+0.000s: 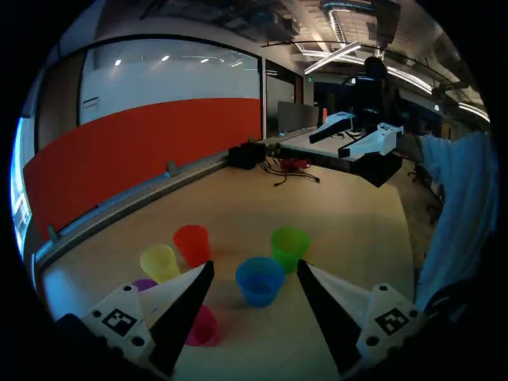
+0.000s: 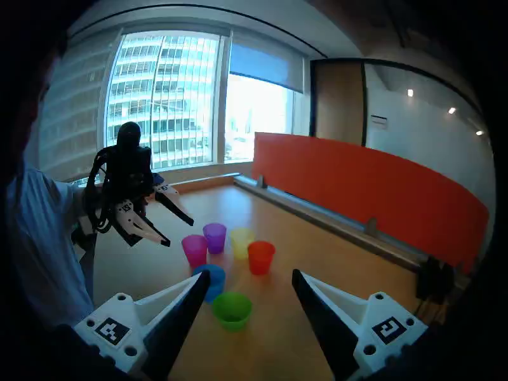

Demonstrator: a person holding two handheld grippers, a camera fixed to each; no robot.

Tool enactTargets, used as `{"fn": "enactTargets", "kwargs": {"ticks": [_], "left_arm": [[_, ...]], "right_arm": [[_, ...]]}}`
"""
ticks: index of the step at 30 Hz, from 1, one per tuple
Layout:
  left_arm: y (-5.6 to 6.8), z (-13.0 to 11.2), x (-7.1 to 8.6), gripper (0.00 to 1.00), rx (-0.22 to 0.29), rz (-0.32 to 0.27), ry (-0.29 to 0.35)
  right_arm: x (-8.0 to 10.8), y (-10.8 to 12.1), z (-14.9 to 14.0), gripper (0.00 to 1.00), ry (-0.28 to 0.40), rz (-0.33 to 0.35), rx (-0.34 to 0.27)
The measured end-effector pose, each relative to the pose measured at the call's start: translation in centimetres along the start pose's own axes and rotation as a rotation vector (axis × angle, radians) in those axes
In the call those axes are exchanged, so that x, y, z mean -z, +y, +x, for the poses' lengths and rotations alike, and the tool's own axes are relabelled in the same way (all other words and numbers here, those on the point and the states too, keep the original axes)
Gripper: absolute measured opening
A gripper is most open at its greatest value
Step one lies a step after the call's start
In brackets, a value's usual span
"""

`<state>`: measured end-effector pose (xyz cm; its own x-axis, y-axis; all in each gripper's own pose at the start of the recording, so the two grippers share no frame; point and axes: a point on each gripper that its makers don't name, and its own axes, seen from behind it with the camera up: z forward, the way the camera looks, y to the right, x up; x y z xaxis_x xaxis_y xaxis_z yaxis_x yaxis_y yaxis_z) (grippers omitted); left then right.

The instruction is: Pour water

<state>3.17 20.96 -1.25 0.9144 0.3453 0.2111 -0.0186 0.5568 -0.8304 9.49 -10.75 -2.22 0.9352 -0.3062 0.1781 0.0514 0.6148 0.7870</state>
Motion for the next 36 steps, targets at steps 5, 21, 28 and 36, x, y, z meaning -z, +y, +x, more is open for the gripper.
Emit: {"fn": "enactTargets", "kwargs": {"ticks": [5,21,28,36], "left_arm": [[0.2,-1.5,-0.9,0.97,-0.006,-0.004,-0.035],[0.4,-5.7,-4.1,0.98,0.025,-0.017,-0.125],[0.5,-6.6,-5.3,0.97,0.022,-0.021,-0.149],[0.9,-7.2,-6.5,0.97,0.028,-0.032,-0.168]], "right_arm": [[-0.5,0.1,-1.1,1.00,-0.023,0.005,0.000],[-2.0,-0.4,-3.8,1.00,-0.083,0.043,0.009],[-2.3,-0.3,-4.2,1.00,-0.096,0.049,0.012],[-2.6,-0.1,-4.6,1.00,-0.106,0.051,0.021]]}}
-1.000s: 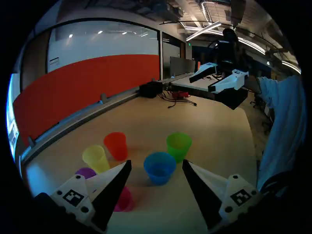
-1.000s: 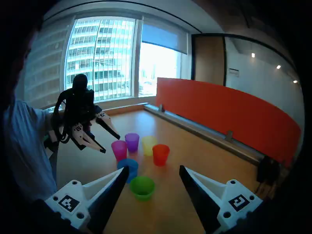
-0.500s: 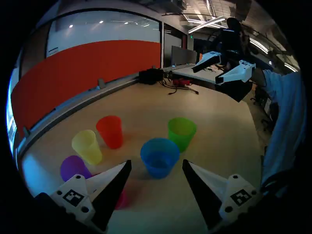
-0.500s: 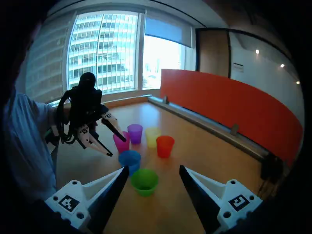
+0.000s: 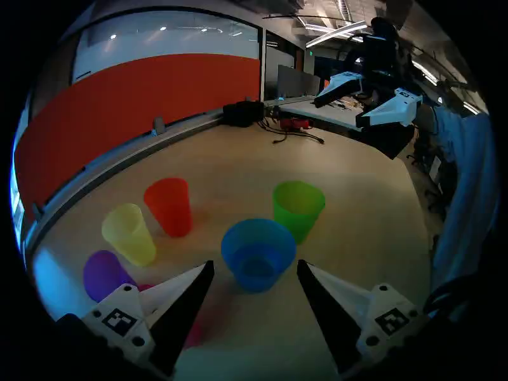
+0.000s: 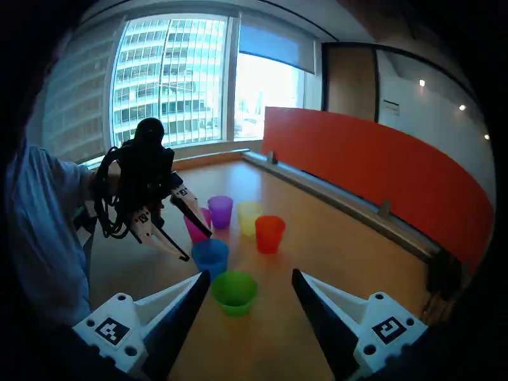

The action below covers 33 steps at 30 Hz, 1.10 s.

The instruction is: Pour water

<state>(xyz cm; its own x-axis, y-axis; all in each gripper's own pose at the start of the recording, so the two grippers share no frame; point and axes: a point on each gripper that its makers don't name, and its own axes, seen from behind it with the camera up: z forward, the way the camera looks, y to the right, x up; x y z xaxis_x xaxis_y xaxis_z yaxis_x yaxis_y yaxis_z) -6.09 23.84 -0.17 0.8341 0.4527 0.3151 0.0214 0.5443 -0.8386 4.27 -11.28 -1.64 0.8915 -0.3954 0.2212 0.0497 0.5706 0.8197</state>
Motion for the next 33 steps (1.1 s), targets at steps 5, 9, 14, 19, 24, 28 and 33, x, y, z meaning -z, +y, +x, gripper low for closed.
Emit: {"fn": "enactTargets", "kwargs": {"ticks": [5,9,14,19,24,28,33], "left_arm": [[0.1,-0.2,-1.0,0.97,-0.009,0.005,-0.009],[0.2,-0.2,-1.9,0.97,-0.016,0.006,-0.016],[0.4,-0.1,-2.9,0.97,-0.015,0.002,-0.016],[0.3,-0.1,-3.6,0.97,-0.014,0.005,-0.022],[0.2,0.0,-3.9,0.97,-0.012,0.014,-0.021],[-0.1,-0.2,-4.1,0.97,-0.014,0.024,-0.028],[-0.1,-0.3,-4.3,0.95,-0.010,0.033,-0.032]], "right_arm": [[-0.2,0.0,0.1,1.00,-0.001,0.001,0.005],[-0.2,0.1,0.1,1.00,0.000,-0.001,0.007],[-0.2,0.2,0.1,1.00,-0.001,-0.004,0.008],[-0.1,0.3,0.1,1.00,-0.003,-0.009,0.009],[-0.1,0.5,0.0,1.00,-0.002,-0.013,0.006],[-0.1,0.6,-0.1,1.00,-0.001,-0.014,0.006],[0.0,0.7,-0.2,1.00,0.001,-0.016,0.005]]}}
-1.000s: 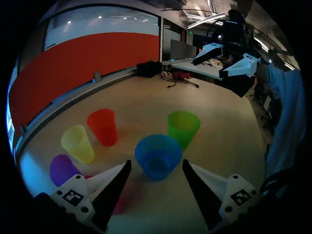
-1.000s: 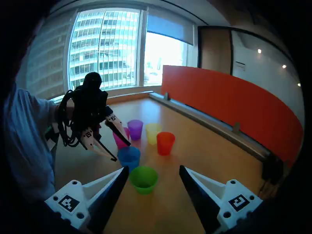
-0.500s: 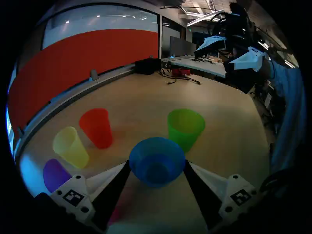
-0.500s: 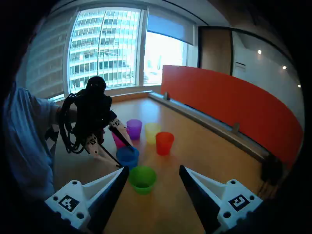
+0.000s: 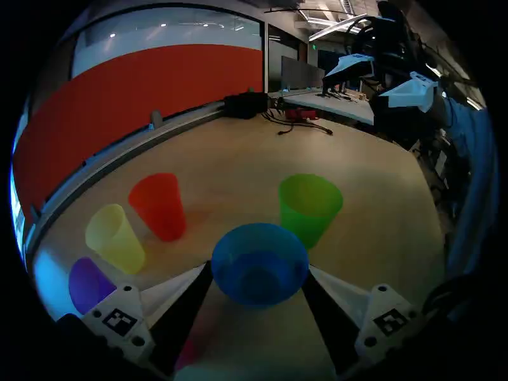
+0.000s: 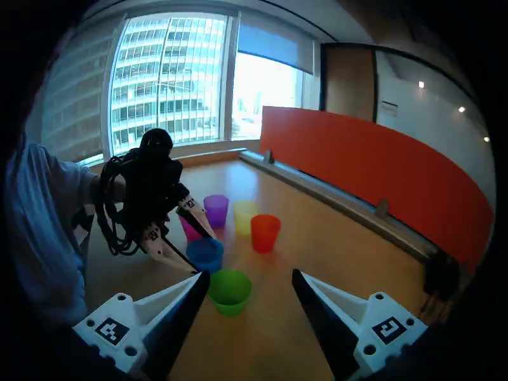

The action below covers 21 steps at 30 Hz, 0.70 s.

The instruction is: Pour water

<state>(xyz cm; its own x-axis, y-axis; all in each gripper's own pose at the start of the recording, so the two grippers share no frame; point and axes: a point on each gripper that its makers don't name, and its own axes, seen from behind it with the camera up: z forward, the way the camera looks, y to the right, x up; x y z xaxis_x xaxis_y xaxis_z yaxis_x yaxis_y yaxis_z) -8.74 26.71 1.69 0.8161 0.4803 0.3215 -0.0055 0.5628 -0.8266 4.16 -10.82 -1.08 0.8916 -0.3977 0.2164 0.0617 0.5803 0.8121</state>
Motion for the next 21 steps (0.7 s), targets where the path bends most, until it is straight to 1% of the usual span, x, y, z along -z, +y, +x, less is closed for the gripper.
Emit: {"fn": "enactTargets", "kwargs": {"ticks": [6,9,15,21], "left_arm": [[0.4,0.3,0.0,0.87,0.015,-0.008,0.010],[0.4,0.3,0.2,0.87,0.020,-0.016,0.009],[0.9,0.4,0.8,0.87,0.008,-0.021,0.014],[1.4,1.1,1.6,0.87,0.008,-0.030,0.038]], "right_arm": [[0.1,0.0,-0.1,1.00,-0.001,-0.002,0.000],[0.1,0.0,-0.1,1.00,-0.001,-0.005,0.000],[0.3,0.0,0.3,1.00,0.004,-0.010,0.003],[0.5,-0.3,0.6,1.00,0.006,-0.010,0.010]]}}
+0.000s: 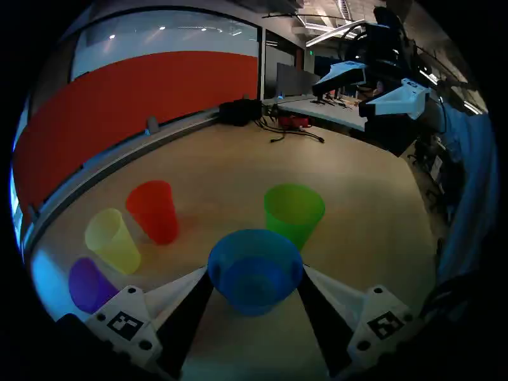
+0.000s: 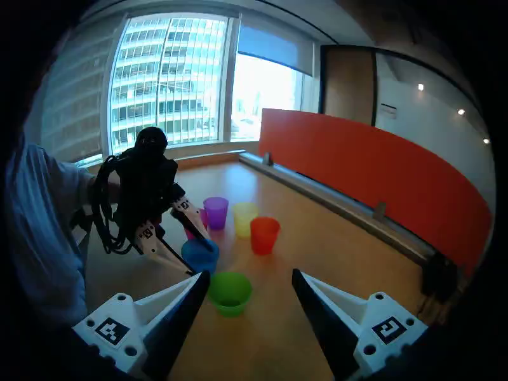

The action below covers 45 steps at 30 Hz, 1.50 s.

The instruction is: Pour water

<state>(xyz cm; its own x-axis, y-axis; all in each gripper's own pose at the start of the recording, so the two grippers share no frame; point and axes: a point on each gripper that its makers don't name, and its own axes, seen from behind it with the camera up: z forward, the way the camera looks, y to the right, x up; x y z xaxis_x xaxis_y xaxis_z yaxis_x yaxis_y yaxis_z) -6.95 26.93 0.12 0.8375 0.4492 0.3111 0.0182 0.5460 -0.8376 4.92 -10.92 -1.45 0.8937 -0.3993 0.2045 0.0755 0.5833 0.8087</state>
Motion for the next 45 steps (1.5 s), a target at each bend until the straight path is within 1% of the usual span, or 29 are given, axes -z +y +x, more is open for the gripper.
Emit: {"fn": "enactTargets", "kwargs": {"ticks": [7,14,22,32,41,45], "left_arm": [[0.0,2.4,1.8,0.87,-0.005,0.012,0.059],[-0.6,5.4,3.9,0.86,-0.009,0.038,0.127],[-1.4,8.3,6.4,0.86,-0.020,0.067,0.194],[-2.4,12.2,10.0,0.87,-0.038,0.104,0.283],[-3.4,15.4,12.9,0.87,-0.028,0.132,0.371],[-3.7,16.4,13.8,0.86,-0.014,0.138,0.400]], "right_arm": [[0.1,-0.2,0.2,1.00,0.001,-0.005,0.004],[0.2,-0.2,0.1,1.00,0.004,-0.012,-0.001],[0.2,0.0,-0.2,1.00,0.005,-0.023,-0.009],[-0.2,0.0,-0.8,1.00,0.000,-0.023,-0.024],[-0.8,-0.2,-1.3,1.00,-0.003,-0.015,-0.033],[-1.1,-0.4,-1.6,1.00,-0.005,-0.012,-0.038]]}}
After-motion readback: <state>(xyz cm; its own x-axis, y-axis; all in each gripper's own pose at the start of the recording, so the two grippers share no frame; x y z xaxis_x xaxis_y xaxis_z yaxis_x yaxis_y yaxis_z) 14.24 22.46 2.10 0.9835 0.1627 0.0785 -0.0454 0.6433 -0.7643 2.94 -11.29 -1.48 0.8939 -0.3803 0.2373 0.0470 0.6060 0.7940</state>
